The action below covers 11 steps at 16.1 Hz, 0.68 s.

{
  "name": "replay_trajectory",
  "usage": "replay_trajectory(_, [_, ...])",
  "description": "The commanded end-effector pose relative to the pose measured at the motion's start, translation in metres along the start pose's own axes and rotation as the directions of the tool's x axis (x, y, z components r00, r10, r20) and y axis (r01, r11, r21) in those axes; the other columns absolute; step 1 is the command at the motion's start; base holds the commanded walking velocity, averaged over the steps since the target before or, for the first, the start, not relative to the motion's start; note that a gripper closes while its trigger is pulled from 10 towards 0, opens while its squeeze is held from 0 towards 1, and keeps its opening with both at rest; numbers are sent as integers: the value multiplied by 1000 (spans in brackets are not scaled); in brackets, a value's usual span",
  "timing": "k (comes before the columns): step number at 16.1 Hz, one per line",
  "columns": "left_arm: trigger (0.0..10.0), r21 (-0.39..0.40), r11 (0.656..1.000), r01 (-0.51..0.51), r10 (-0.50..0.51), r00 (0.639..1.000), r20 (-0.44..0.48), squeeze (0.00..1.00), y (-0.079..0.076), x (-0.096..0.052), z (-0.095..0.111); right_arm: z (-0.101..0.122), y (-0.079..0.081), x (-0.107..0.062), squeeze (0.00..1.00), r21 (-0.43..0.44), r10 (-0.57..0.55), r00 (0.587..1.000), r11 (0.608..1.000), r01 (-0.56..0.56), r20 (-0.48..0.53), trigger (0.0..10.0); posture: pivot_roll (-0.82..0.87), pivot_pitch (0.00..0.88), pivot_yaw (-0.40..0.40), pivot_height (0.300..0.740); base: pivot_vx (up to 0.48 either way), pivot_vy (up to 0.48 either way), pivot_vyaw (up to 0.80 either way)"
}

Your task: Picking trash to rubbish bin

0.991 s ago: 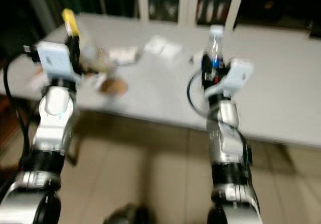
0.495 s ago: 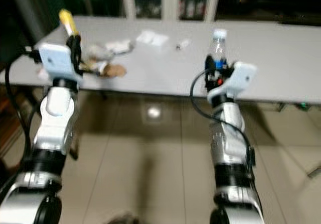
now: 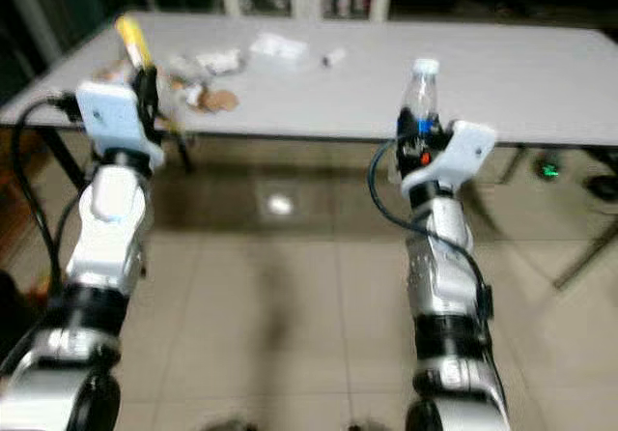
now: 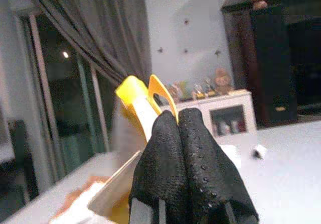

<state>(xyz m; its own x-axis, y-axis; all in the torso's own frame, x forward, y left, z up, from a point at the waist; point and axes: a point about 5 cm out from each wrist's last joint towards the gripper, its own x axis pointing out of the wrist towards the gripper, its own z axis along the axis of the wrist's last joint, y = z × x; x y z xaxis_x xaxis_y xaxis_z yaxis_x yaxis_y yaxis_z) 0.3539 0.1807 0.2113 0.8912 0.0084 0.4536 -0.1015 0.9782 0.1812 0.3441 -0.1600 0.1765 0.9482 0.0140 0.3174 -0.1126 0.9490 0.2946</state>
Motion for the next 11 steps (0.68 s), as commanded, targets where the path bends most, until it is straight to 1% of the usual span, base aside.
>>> replay_trajectory(1, [10000,-10,1000,-14,14,1000,0,0,3,3,2,5,4,4,0,0,16,1000,1000,-16,17,10000,22,5,0,740,0,0,0])
replay_trajectory(2, [10000,-27,1000,-7,5,999,-46,0,3,-2,-9,3,3,3,0,-7,14,1000,1000,-14,8,10000,21,3,0,740,0,0,0])
replay_trajectory(3, [10000,-37,999,4,-7,997,-71,0,2,-6,-15,2,2,2,0,-11,13,1000,1000,-13,1,10000,20,3,0,740,0,0,0])
replay_trajectory(7, [10000,-39,999,19,-24,990,-142,0,1,-18,-32,-3,-1,-1,0,-13,10,1000,1000,-10,-19,10000,20,3,-1,740,0,0,0])
replay_trajectory(8, [10000,-51,999,15,-26,979,-204,0,0,-29,-46,-9,-4,-4,0,-18,7,999,1000,-7,-44,10000,21,0,-3,740,0,0,0])
replay_trajectory(9, [10000,-45,999,21,-30,975,-219,0,0,-32,-50,-12,-5,-5,0,-22,3,998,1000,-4,-58,10000,21,0,-3,740,0,0,0])
replay_trajectory(10, [10000,-60,998,12,-27,965,-260,0,0,-39,-59,-22,-9,-9,0,-25,-1,995,1000,-1,-102,10000,21,0,-4,740,0,0,0])
replay_trajectory(11, [10000,-58,998,11,-29,949,-313,0,1,-49,-72,-37,-15,-16,0,-34,-10,986,999,5,-167,10000,21,0,-6,740,0,0,0])
